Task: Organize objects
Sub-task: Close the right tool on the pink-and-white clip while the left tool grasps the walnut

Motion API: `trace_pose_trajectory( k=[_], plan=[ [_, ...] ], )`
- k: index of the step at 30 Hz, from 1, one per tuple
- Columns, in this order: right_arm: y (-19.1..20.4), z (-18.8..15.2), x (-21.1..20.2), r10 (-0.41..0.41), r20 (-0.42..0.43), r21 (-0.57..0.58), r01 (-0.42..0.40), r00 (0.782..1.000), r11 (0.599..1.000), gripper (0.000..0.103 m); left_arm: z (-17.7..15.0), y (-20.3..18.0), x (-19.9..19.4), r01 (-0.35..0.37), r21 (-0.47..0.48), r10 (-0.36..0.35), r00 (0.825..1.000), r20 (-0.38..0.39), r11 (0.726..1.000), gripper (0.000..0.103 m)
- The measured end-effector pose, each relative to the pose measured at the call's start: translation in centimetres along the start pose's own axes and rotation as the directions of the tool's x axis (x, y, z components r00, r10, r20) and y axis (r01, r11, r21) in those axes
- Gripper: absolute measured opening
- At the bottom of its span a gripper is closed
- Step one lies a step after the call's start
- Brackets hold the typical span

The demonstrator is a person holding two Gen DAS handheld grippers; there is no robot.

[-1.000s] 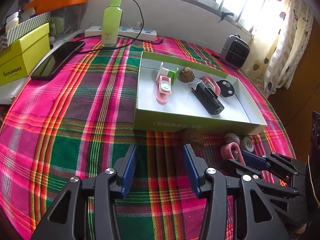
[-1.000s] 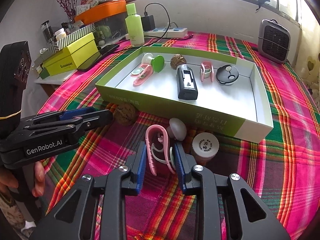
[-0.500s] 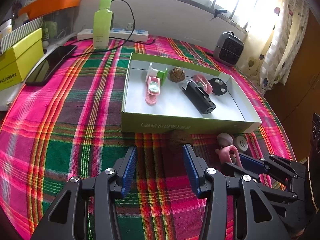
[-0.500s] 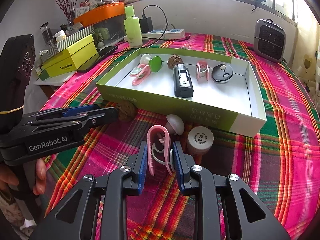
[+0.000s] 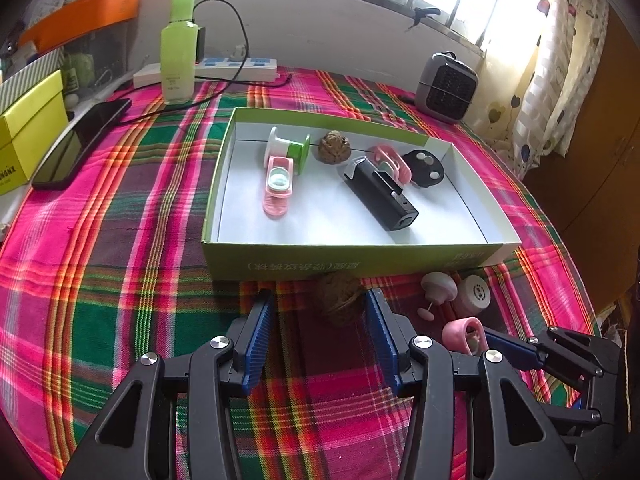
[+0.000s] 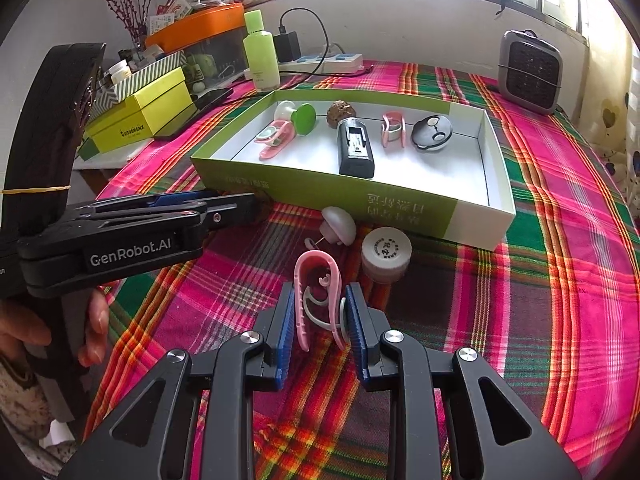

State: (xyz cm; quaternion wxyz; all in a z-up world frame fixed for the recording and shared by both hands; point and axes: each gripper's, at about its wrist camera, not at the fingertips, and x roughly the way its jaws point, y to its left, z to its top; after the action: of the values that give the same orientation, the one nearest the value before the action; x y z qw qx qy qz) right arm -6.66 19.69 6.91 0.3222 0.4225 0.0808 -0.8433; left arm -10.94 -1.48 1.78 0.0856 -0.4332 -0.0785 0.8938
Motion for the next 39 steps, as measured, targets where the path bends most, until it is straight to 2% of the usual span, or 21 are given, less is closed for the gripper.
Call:
trace_pose_trajectory(
  k=[14,18,20,29,39],
  plan=[
    [-0.3,0.0,0.1,0.013,-0.002,0.012,-0.013,1.000,1.000,0.026,0.2,-0.6,0.6,-0.029,0.013,0.029,1.000,0.004,0.999,0.044],
    [-0.3,0.0,0.1,0.018,0.000,0.017,-0.018,1.000,1.000,0.026,0.3,-0.7,0.7,-0.038,0.011,0.037,0.999,0.003,0.999,0.030],
    [-0.4,0.0,0.1,0.020,0.001,0.018,-0.020,1.000,1.000,0.026,0.3,-0.9,0.7,-0.044,0.015,0.044,0.999,0.002,0.999,0.028],
    [-0.4,-0.1,0.1,0.022,0.000,0.018,-0.022,1.000,1.000,0.026,0.2,-0.9,0.7,-0.049,0.015,0.049,0.999,0.006,0.999,0.027],
    [0.1,0.0,0.2,-0.011,-0.004,-0.005,0.011,1.000,1.000,0.026,-0.1,-1.1,0.5,-0.055,0.017,0.055,0.998,0.009,0.998,0.027]
  ],
)
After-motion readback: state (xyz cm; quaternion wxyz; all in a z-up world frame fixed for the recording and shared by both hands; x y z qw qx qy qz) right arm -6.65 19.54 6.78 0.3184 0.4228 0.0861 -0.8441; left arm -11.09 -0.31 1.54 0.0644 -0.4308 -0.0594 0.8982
